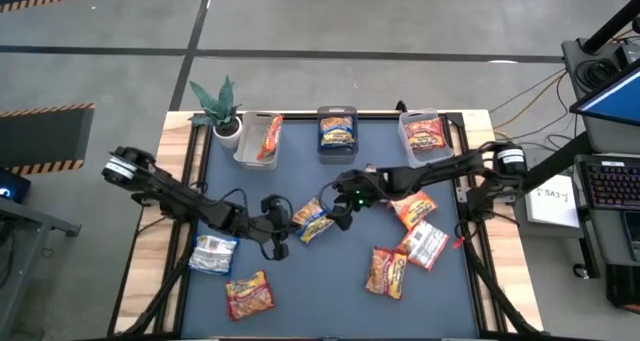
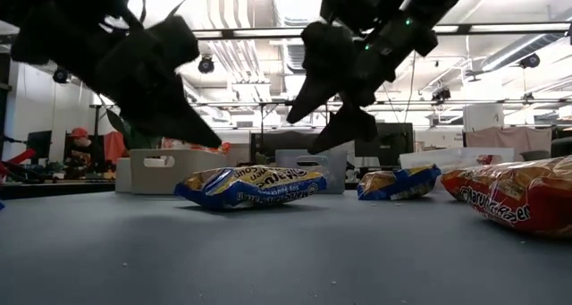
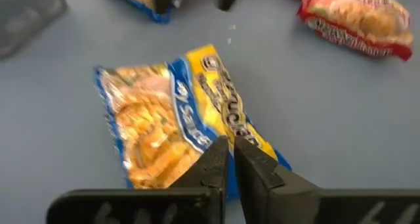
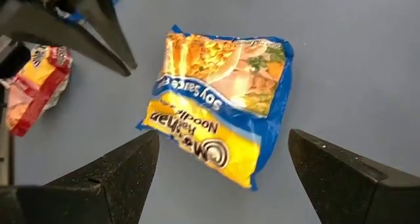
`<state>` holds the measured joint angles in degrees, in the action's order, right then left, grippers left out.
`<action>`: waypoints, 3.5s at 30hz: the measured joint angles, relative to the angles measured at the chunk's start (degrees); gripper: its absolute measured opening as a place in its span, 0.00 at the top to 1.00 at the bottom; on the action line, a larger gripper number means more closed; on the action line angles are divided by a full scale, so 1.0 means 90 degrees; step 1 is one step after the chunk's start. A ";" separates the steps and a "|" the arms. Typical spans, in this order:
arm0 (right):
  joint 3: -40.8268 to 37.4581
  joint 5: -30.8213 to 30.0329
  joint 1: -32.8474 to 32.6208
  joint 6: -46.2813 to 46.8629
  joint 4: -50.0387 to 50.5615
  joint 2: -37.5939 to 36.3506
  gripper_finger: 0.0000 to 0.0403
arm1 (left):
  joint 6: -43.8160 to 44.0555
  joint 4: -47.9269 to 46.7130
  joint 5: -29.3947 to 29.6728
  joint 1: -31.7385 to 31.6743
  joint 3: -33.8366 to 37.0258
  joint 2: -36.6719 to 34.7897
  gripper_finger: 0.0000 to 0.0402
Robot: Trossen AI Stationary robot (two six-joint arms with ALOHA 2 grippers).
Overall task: Sort Maruchan noodles
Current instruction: Put the blue noodle pack into the black bin
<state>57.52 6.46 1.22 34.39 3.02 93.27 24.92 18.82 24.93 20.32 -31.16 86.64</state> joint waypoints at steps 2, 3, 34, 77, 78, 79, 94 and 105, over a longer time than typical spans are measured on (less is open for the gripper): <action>0.0031 -0.0002 0.0052 -0.0010 0.0007 0.0107 0.19 | 0.0076 0.0061 -0.0046 0.0000 0.0001 0.0157 0.99; 0.0036 0.0000 0.0072 -0.0016 -0.0026 0.0171 0.19 | 0.0108 0.0114 -0.0045 0.0000 0.0001 0.0244 1.00; 0.0040 0.0330 0.0133 -0.0538 -0.2005 0.1295 0.19 | 0.0677 0.0134 -0.0343 0.0015 0.0047 0.1114 1.00; 0.0038 0.1018 0.0201 -0.0565 -0.2889 0.1519 0.57 | -0.0365 -0.0832 -0.0350 0.0040 -0.0094 -0.0449 0.66; 0.0038 0.1018 0.0205 -0.0566 -0.2874 0.1482 0.57 | -0.0509 -0.0841 -0.0340 0.0041 -0.0094 -0.0601 0.66; 0.0038 0.1018 0.0215 -0.0582 -0.2850 0.1447 0.57 | -0.0640 -0.0851 -0.0332 0.0041 -0.0094 -0.0750 0.66; 0.0038 0.0313 0.0257 -0.1482 -0.1653 0.0030 0.57 | -0.1961 -0.0875 0.0243 0.0056 -0.0046 -0.2258 0.69; 0.0036 -0.1216 0.0366 -0.2076 -0.0420 -0.1675 0.57 | -0.2277 -0.0973 0.1627 0.0049 -0.0021 -0.2544 0.69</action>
<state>57.84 -4.49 4.51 15.70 -0.76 78.19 4.43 10.07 39.57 20.75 -31.35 63.74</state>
